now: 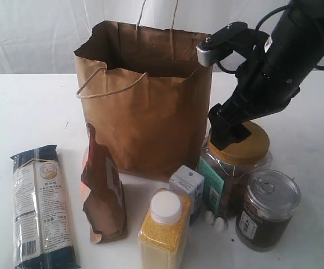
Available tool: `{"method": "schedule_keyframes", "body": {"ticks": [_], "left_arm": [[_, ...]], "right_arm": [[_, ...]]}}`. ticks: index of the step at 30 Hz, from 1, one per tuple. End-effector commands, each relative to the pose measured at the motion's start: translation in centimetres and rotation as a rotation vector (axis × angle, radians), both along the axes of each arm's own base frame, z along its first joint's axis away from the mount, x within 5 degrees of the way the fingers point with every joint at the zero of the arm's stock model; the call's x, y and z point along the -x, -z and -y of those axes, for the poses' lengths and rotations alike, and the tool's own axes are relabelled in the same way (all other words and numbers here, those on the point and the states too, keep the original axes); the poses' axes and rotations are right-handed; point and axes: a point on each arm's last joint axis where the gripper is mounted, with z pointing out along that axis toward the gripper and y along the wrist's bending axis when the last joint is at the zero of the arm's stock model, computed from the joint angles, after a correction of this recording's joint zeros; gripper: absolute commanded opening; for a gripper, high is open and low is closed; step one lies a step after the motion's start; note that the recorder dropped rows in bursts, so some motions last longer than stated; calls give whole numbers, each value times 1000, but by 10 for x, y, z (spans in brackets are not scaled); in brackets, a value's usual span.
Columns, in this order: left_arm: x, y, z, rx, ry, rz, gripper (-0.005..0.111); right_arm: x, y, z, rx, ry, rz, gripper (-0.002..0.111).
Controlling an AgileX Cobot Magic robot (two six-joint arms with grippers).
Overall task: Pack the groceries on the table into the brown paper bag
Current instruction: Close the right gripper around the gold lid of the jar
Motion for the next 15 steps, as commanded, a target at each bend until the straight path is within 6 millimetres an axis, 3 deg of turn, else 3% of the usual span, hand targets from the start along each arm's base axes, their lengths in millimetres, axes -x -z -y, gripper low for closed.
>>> {"method": "schedule_keyframes", "body": {"ticks": [1,15], "left_arm": [[0,2,0,4,6,-1,0],[0,2,0,4,6,-1,0]], "right_arm": [[4,-2,4,-26,13,46,94],[1,17,4,-3,13,15,94]]}}
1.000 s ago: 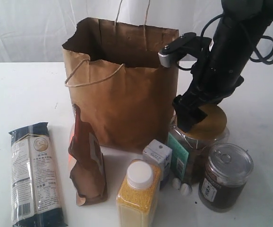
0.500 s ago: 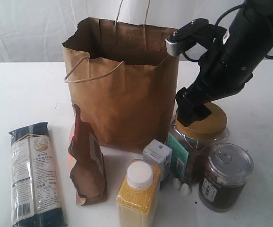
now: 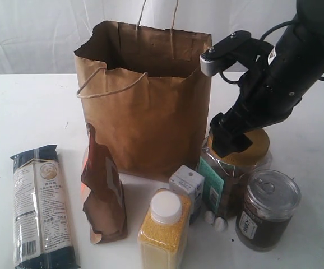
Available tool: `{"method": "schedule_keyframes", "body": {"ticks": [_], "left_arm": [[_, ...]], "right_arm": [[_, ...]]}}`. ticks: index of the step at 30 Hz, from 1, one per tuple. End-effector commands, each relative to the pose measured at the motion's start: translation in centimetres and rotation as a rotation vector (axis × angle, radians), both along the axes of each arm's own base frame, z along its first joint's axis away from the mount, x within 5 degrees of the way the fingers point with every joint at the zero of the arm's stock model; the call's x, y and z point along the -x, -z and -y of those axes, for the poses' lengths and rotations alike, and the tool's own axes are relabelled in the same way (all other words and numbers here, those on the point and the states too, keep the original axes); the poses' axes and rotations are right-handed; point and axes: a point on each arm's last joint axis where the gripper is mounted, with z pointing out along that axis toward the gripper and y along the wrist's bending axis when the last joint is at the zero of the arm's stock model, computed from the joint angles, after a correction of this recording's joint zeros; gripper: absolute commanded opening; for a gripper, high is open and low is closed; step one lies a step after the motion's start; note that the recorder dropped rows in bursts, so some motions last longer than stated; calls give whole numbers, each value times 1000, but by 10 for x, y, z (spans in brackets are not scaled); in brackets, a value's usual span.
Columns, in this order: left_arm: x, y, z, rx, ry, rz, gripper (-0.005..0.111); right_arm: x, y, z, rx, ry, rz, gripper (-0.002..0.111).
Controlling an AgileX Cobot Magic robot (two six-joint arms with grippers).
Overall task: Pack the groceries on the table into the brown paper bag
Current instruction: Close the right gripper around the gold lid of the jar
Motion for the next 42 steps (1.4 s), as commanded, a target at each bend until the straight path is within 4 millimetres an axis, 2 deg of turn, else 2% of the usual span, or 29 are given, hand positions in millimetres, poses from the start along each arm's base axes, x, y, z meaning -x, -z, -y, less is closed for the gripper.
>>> {"method": "schedule_keyframes", "body": {"ticks": [1,13,32,42], "left_arm": [[0,2,0,4,6,-1,0],[0,2,0,4,6,-1,0],[0,2,0,4,6,-1,0],[0,2,0,4,6,-1,0]], "right_arm": [[-6,7,2,5,10,-4,94],[-16,24,2,31,-1,-41,94],[-16,21,2,40,-58,-9,94],[-20,37,-2,41,-54,-84,94]]}}
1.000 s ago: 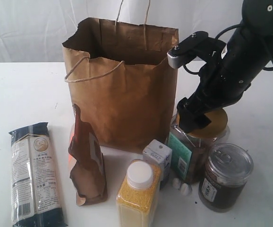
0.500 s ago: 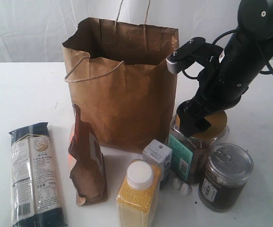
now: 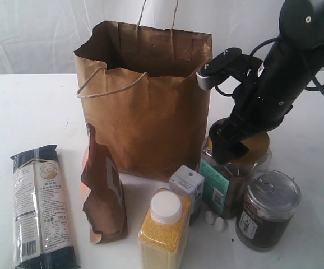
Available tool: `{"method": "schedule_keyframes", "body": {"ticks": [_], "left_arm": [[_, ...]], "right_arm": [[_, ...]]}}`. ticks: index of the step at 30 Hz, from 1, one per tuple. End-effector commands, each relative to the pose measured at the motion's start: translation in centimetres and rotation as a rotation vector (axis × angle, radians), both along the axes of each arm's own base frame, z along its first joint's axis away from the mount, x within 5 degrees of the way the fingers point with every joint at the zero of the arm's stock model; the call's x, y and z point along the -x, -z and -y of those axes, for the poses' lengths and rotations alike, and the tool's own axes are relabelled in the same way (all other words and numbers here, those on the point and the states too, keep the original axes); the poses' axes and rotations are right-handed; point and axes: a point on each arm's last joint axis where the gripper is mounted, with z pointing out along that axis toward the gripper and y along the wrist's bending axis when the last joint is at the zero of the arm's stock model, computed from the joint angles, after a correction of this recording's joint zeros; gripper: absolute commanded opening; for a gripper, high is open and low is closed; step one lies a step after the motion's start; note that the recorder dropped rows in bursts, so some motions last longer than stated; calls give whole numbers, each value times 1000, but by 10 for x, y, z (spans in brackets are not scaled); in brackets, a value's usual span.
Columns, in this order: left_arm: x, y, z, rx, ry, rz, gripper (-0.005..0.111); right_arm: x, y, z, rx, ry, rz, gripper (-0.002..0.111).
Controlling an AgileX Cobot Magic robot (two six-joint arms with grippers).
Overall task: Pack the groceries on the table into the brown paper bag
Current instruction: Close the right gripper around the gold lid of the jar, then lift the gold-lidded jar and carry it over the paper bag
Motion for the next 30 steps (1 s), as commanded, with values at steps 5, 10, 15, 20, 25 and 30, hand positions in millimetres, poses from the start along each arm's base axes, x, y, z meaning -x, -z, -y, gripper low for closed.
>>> {"method": "schedule_keyframes", "body": {"ticks": [5,10,15,20,25,30], "left_arm": [[0,2,0,4,6,-1,0],[0,2,0,4,6,-1,0],[0,2,0,4,6,-1,0],[0,2,0,4,6,-1,0],[0,2,0,4,6,-1,0],[0,2,0,4,6,-1,0]], "right_arm": [[-1,9,-2,-3,-6,-45,93],[0,9,-2,-5,-6,-56,82],[5,0,-1,-21,4,-42,26],[16,-27,6,-38,-1,59,0],[30,-54,15,-56,19,149,0],[44,-75,23,-70,39,214,0]]}}
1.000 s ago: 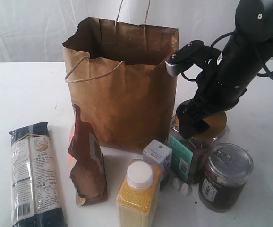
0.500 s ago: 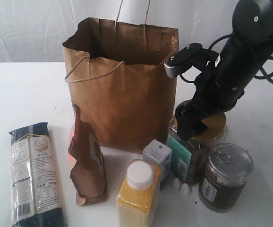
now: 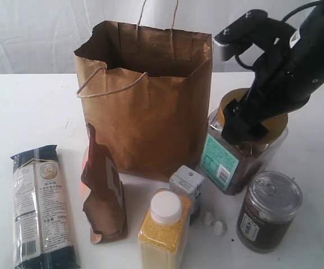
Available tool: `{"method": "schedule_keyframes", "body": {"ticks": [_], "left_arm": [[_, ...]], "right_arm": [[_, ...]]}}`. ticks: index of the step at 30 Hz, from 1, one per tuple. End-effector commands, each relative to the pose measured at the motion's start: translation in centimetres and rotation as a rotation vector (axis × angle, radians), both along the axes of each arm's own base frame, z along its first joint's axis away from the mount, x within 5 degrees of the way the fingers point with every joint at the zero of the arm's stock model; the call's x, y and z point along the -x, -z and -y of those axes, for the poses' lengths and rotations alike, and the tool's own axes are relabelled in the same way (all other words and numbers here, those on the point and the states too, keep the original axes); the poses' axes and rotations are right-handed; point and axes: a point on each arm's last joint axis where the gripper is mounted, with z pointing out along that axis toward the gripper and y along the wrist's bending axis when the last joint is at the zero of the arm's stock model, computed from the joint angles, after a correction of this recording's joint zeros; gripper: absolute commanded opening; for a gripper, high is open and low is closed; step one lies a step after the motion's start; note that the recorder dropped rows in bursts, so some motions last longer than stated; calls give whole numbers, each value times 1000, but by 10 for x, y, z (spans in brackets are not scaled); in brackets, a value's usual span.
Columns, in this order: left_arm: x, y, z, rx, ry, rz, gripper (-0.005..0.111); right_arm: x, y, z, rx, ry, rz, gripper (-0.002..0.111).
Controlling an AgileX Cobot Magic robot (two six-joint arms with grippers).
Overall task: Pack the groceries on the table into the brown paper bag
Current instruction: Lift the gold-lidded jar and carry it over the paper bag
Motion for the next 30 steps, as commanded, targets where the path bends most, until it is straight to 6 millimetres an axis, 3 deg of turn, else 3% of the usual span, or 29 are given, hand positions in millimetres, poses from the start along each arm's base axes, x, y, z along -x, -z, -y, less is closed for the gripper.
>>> {"method": "schedule_keyframes", "body": {"ticks": [1,7,17,23,30], "left_arm": [[0,2,0,4,6,-1,0],[0,2,0,4,6,-1,0],[0,2,0,4,6,-1,0],[0,2,0,4,6,-1,0],[0,2,0,4,6,-1,0]], "right_arm": [[13,-21,10,-10,36,72,0],[29,-43,22,-9,82,153,0],[55,-115,35,-148,127,472,0],[67,-155,38,-281,123,655,0],[72,-185,30,-459,84,758,0]]}}
